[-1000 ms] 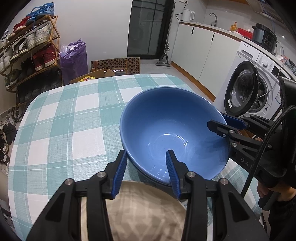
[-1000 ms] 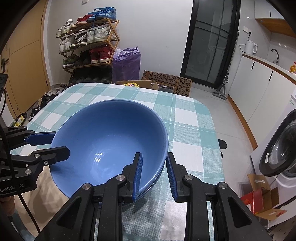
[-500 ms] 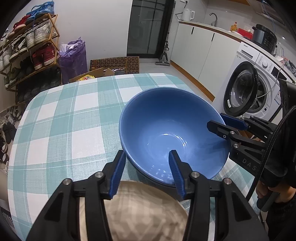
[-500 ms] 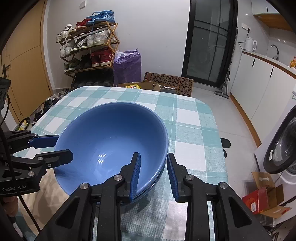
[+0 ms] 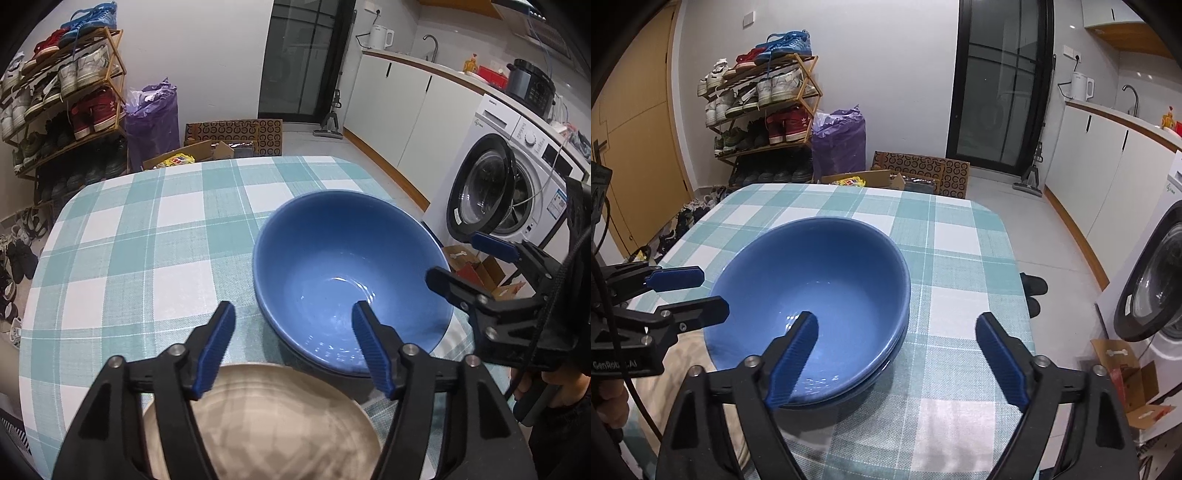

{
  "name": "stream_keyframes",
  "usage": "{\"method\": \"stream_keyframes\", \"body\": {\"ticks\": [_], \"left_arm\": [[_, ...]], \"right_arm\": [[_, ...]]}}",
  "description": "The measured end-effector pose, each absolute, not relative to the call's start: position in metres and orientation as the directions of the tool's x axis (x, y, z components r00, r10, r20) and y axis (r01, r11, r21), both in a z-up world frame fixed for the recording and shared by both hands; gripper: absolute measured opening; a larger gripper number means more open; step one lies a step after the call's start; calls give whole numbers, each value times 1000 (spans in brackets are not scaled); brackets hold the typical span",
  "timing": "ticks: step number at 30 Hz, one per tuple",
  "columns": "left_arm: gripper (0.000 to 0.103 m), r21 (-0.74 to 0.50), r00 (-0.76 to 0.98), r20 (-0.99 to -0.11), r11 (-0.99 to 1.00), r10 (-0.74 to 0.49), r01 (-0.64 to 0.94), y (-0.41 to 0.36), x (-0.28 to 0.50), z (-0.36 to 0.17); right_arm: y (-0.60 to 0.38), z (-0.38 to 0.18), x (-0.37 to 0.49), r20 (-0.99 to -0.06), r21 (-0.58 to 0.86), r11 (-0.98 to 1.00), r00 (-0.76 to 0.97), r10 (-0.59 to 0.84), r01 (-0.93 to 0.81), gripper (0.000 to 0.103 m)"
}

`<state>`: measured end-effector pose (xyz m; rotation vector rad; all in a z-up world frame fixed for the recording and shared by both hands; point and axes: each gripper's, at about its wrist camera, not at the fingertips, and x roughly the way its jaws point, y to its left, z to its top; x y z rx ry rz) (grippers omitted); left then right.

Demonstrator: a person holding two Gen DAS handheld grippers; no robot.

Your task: Organize plates and bowls

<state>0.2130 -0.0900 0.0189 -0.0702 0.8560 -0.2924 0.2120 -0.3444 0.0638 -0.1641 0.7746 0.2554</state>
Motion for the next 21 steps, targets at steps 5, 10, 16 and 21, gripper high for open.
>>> {"method": "stream_keyframes", "body": {"ticks": [5,10,16,21], "left_arm": [[89,-203,624,-723,955,-296,218,-83,214,21],[103,-183,655,-701,959,-283,218,-82,212,25],[103,-183,653,-703,959,-280,214,-77,218,23],[103,-192,645,-709,959,-283,210,-74,222,19]], "right_arm": [[-346,70,206,-693,-49,953,698,182,-298,102],[-351,75,203,-686,-26,954,699,200,-298,102],[-356,76,203,-691,4,955,689,218,-298,102],[-360,72,206,-698,34,954,676,235,-297,102]]}}
